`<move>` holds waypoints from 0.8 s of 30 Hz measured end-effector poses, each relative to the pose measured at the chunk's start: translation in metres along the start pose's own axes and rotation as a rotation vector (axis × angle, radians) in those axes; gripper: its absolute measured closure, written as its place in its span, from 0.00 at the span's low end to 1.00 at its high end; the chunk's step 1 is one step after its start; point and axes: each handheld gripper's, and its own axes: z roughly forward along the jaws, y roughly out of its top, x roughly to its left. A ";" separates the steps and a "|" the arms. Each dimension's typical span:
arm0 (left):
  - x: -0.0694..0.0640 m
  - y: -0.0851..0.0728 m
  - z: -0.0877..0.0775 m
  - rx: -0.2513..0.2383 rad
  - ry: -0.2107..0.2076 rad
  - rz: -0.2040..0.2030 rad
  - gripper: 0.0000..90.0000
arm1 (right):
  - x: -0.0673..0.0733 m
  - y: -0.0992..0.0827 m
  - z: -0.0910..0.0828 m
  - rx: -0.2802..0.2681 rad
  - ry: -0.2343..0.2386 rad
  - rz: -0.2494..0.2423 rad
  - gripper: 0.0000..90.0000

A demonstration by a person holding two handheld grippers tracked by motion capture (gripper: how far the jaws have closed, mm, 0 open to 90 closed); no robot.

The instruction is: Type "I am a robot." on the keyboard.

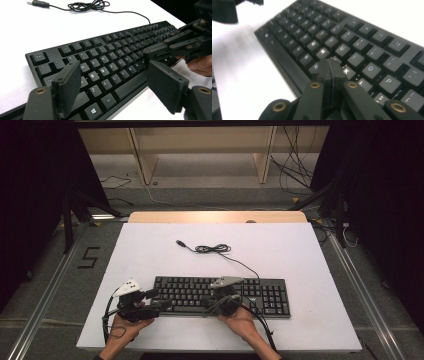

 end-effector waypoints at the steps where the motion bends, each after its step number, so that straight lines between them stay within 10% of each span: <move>1: 0.000 0.000 0.000 -0.001 0.002 -0.003 0.30 | -0.001 0.001 -0.002 -0.011 0.008 0.008 0.94; 15: 0.001 0.000 0.000 -0.005 0.004 -0.002 0.29 | 0.008 0.008 -0.012 -0.056 0.079 0.003 0.57; 24: 0.002 0.000 -0.001 -0.007 0.009 -0.002 0.29 | 0.016 0.007 -0.013 -0.055 0.099 -0.020 0.75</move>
